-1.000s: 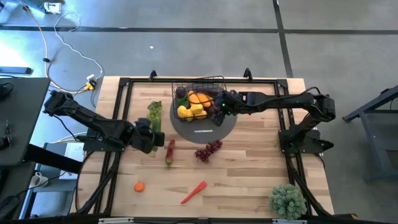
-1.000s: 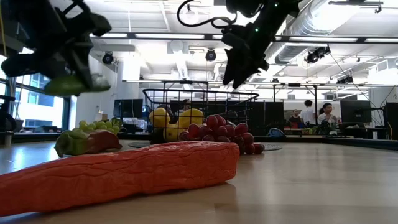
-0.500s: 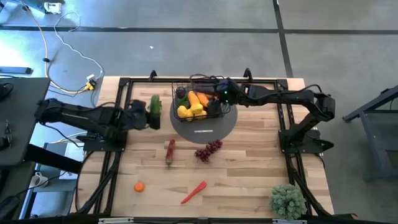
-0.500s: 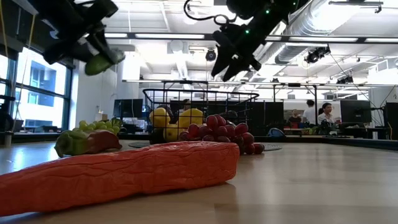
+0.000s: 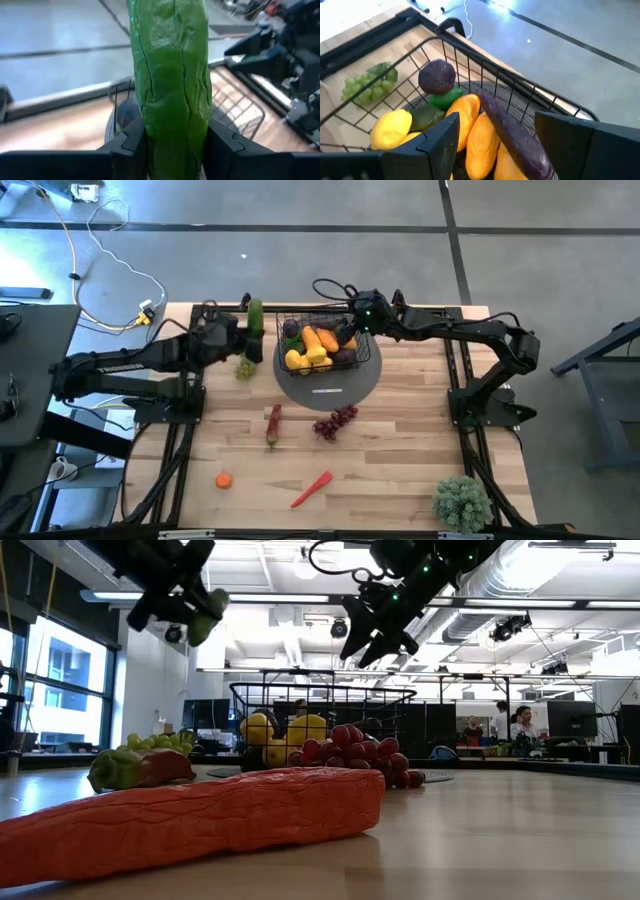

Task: Build produce basket
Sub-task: Put the cucumber into the wire basket

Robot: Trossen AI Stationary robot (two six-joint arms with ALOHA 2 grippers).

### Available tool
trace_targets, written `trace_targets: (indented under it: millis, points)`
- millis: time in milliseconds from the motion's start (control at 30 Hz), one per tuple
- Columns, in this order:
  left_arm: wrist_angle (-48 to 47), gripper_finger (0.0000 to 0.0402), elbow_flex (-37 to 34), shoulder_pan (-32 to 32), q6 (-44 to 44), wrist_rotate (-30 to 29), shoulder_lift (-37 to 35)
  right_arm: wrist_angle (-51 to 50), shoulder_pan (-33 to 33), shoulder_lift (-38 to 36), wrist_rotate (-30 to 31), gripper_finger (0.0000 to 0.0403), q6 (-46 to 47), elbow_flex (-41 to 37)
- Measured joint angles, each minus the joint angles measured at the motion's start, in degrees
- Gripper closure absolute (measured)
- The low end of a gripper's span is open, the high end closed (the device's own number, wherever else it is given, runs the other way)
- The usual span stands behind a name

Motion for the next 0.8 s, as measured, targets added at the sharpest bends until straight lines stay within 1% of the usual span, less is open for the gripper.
trace_targets:
  millis: [167,300,367,500,700,800]
  points:
    - [6.2,0.0282,0.0,7.4,6.2,5.5,1.0,2.1,-1.2,0.0,0.0,0.0164,0.0,0.0]
    - [11.2,0.0282,0.0,12.0,11.8,9.3,2.1,2.3,-1.6,0.0,0.0,0.0164,0.0,0.0]
    - [13.8,0.0282,0.0,13.9,14.6,12.2,2.8,2.3,-1.6,0.0,0.0,0.0164,0.0,0.0]
    - [17.9,0.0282,0.0,16.9,17.3,16.3,4.0,2.3,-1.5,0.0,0.0,0.0164,0.5,0.0]
    - [23.0,0.0282,0.0,19.8,22.0,22.9,7.0,2.3,-1.0,0.0,0.0,0.0164,1.5,0.0]
    - [26.8,0.0282,0.0,20.9,24.4,27.2,9.4,2.3,-0.3,0.0,0.2,0.0164,2.5,0.0]
